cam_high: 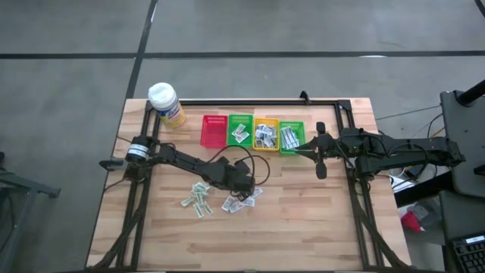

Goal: Pick & Place First Aid Supplies
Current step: Put the orange ointment pack into the left green bin

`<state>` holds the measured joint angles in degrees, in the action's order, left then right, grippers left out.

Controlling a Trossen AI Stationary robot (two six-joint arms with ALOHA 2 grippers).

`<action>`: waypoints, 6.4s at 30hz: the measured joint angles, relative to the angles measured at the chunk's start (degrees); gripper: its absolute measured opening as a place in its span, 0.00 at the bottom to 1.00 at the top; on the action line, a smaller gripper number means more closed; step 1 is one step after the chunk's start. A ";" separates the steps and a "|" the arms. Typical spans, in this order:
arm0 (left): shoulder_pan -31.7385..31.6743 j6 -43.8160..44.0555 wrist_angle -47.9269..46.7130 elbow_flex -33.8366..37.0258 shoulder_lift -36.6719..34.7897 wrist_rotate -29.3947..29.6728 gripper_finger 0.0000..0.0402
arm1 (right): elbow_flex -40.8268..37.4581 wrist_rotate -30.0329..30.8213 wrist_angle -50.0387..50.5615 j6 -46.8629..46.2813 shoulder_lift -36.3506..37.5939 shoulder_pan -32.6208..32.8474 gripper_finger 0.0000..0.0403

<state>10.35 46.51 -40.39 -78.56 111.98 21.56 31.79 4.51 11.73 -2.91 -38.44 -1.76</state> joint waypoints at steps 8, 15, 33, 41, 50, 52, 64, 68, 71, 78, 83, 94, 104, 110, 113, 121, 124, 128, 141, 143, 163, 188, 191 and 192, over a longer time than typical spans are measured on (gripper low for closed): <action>-0.02 3.57 0.08 -1.87 0.00 -1.12 0.37 | 0.00 0.00 0.00 0.12 0.00 0.00 0.13; -0.07 5.17 0.13 -2.24 0.00 -2.25 0.37 | 0.00 0.00 0.00 0.12 0.00 0.00 0.13; -0.11 11.24 1.11 -1.93 3.72 -5.01 0.37 | 0.00 0.00 -0.02 0.10 0.00 0.02 0.13; -0.11 10.40 -2.34 -6.86 3.44 -3.50 0.37 | 0.00 0.00 -0.02 0.50 -0.02 0.02 0.13; -0.17 9.49 -8.91 -9.23 3.70 -1.40 0.37 | 0.02 0.00 -0.02 0.58 -0.02 0.02 0.13; -0.27 9.54 -8.78 -9.23 3.91 -1.57 0.37 | 0.00 0.00 -0.02 0.58 0.00 0.02 0.13; -1.36 11.71 -8.38 -9.24 7.25 -3.92 0.37 | 0.00 0.00 -0.02 2.94 0.00 0.02 0.13; -1.38 11.83 -8.23 -9.91 7.77 -4.46 0.37 | 0.00 0.00 -0.01 3.02 -0.02 0.02 0.13; -1.40 11.84 -8.24 -10.49 7.78 -4.50 0.37 | 0.00 0.00 -0.02 3.16 -0.01 0.00 0.13; -1.51 11.84 -10.12 -11.24 7.78 -4.02 0.37 | 0.00 0.00 -0.02 3.14 -0.01 0.00 0.13; -1.66 11.25 -10.79 -11.72 7.78 -4.63 0.37 | 0.00 0.00 -0.02 3.14 0.00 0.00 0.13; -1.49 -2.61 -12.58 -16.44 7.72 -4.59 0.37 | 0.00 0.00 -0.02 4.62 0.00 0.00 0.13; -0.90 -29.58 -14.69 -16.90 7.72 -9.71 0.37 | 0.00 0.00 0.00 4.62 0.00 0.00 0.13; -0.11 -40.29 -16.13 -16.77 6.95 -11.31 0.37 | 0.00 0.00 0.00 4.88 0.00 0.00 0.13; -0.15 -41.77 -16.09 -16.77 6.09 -11.39 0.37 | 0.01 0.00 0.02 4.84 -0.02 0.00 0.13; -0.35 -45.33 -14.13 -16.32 5.64 -11.59 0.37 | 0.00 0.00 0.04 4.99 0.00 0.00 0.13; -0.57 -45.34 -10.66 -14.62 5.70 -11.66 0.37 | 0.01 0.00 0.04 4.98 -0.01 0.00 0.13; -1.15 -45.12 -9.29 -13.53 5.75 -11.65 0.37 | 0.00 0.00 0.04 4.86 -0.01 0.00 0.13; -2.91 -45.58 -5.59 -10.16 5.86 -13.05 0.37 | 0.01 0.00 0.04 3.09 -0.02 0.00 0.13; -2.89 -45.55 -5.49 -9.17 5.86 -13.02 0.37 | 0.00 0.00 0.03 3.12 -0.02 0.00 0.13; -3.80 -44.38 0.99 -4.57 5.62 -12.79 0.25 | 0.00 0.00 0.02 2.90 -0.01 0.00 0.13; -5.40 -40.67 -6.19 -12.40 -0.15 -9.76 0.00 | 0.00 0.01 0.00 2.94 0.00 0.00 0.13; -6.67 -40.67 -6.65 -13.11 -2.69 -7.25 0.00 | 0.00 0.00 0.00 2.94 -0.02 0.00 0.13; -7.11 -40.59 -6.71 -13.43 -3.70 -6.23 0.00 | 0.01 0.01 0.02 2.94 -0.02 0.00 0.13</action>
<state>3.24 5.91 -47.10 -91.99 108.28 15.33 31.80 4.52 11.74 0.03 -38.46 -1.76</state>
